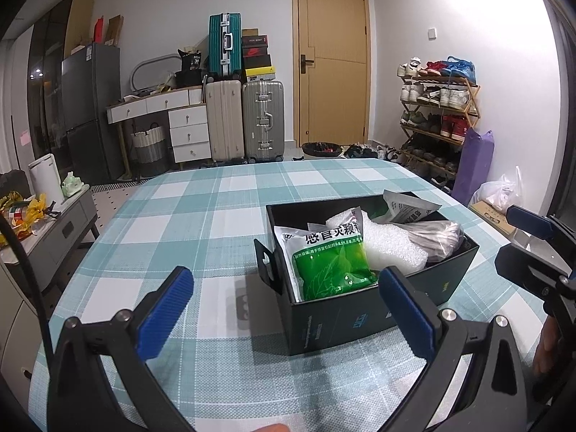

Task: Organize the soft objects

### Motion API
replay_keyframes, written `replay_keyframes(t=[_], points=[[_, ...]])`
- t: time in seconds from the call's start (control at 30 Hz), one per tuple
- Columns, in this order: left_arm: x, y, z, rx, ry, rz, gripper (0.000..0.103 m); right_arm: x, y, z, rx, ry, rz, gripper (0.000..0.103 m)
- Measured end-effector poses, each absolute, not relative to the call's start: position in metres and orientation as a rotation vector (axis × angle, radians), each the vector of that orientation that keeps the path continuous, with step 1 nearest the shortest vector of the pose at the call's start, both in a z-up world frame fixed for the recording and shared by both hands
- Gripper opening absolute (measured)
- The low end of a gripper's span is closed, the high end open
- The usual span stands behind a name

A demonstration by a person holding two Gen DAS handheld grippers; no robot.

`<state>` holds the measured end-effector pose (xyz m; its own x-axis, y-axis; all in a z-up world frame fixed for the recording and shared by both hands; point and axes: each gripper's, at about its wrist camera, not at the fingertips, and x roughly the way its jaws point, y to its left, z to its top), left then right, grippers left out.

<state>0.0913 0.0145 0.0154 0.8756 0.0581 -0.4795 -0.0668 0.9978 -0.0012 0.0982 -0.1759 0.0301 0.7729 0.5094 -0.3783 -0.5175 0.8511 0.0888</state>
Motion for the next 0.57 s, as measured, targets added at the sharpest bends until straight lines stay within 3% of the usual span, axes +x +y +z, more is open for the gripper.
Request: replay_keyframes(t=[0.57], points=[[0.0903,0.0132,0.0181,-0.020,0.496,0.069,0.103,0.0983,-0.1762,0.0300,-0.020,0.404,0.556,0.102]])
